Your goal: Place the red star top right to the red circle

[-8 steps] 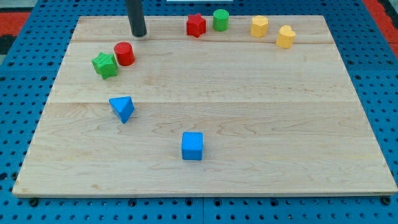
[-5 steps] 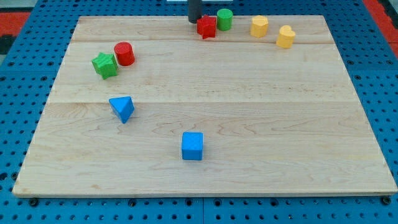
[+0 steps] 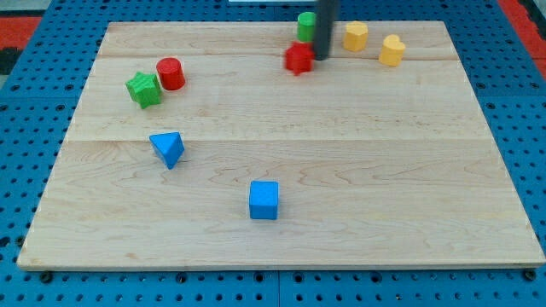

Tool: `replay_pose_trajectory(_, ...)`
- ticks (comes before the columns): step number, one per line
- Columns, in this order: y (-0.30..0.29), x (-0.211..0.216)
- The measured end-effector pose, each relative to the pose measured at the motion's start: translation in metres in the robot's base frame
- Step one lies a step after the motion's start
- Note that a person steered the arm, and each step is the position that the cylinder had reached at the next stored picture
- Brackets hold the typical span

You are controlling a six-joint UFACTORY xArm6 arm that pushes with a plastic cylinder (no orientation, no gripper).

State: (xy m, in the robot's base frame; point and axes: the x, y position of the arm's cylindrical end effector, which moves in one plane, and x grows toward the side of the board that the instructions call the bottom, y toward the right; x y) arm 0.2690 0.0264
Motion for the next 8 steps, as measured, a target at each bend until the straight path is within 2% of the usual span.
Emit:
replay_pose_trajectory(1,-0.048,0.023)
replay_pose_trajectory(2,-0.019,0.091)
replay_pose_trajectory(3,-0.044,0.068)
replay_pose_trajectory(4,-0.064,0.022)
replay_pose_trajectory(5,-0.097,0.005)
replay_pose_trajectory(6,-0.096,0.044)
replay_pose_trajectory(7,-0.137,0.071)
replay_pose_trajectory(8,-0.186,0.064)
